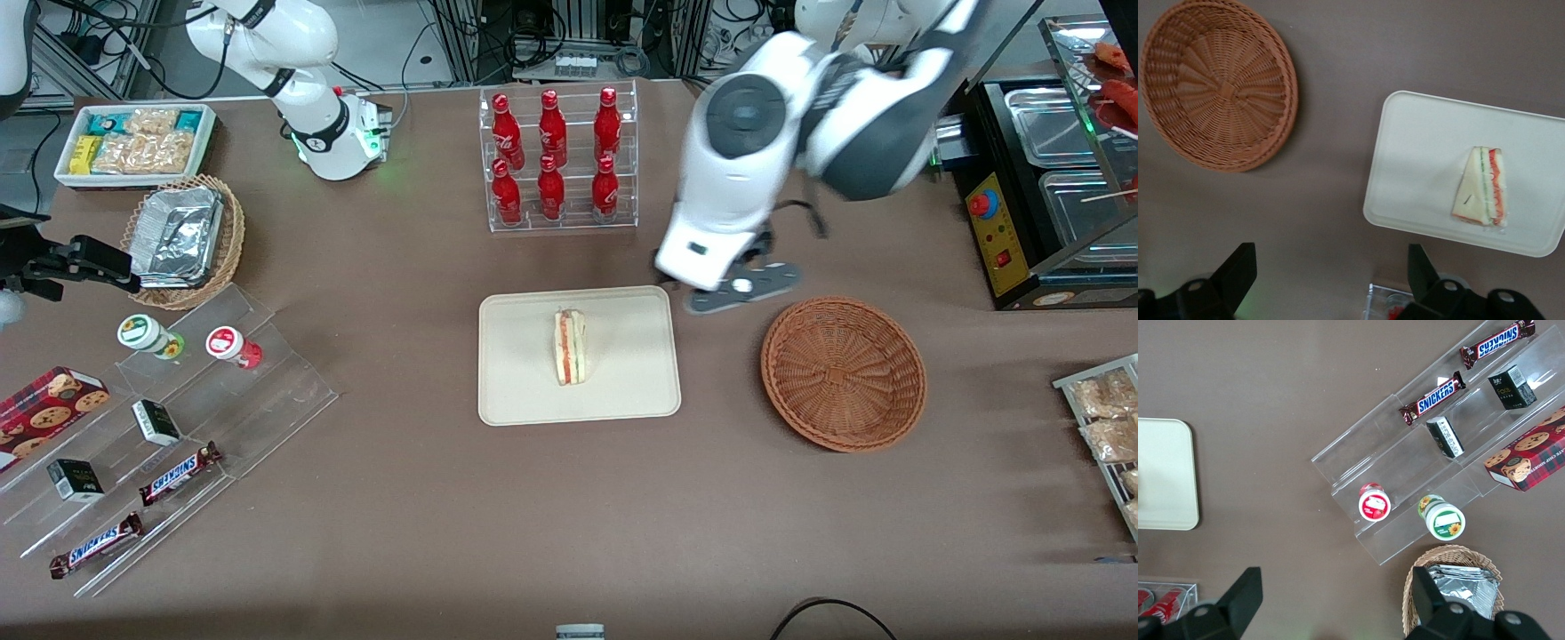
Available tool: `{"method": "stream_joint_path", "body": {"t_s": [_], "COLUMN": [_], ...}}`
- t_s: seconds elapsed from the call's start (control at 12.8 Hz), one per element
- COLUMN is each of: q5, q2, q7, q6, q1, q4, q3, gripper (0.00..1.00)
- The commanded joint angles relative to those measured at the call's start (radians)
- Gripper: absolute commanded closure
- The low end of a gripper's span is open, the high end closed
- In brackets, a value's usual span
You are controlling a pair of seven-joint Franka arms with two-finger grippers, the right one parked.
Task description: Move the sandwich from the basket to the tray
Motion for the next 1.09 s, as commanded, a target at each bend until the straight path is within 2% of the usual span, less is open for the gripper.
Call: {"method": "stream_joint_path", "body": {"t_s": [0.0, 0.39, 1.01], "q5": [-0.094, -0.141, -0.147], "q2": [-0.103, -0.186, -0.245], "q7": [0.216, 0.507, 0.834], "q6": [-0.069, -0.183, -0.224], "q1": [0.011, 0.01, 0.011], "q4": [-0.027, -0.032, -0.05], "q3": [0.13, 0.329, 0.553], "gripper": [0.0, 0.0, 0.0]}}
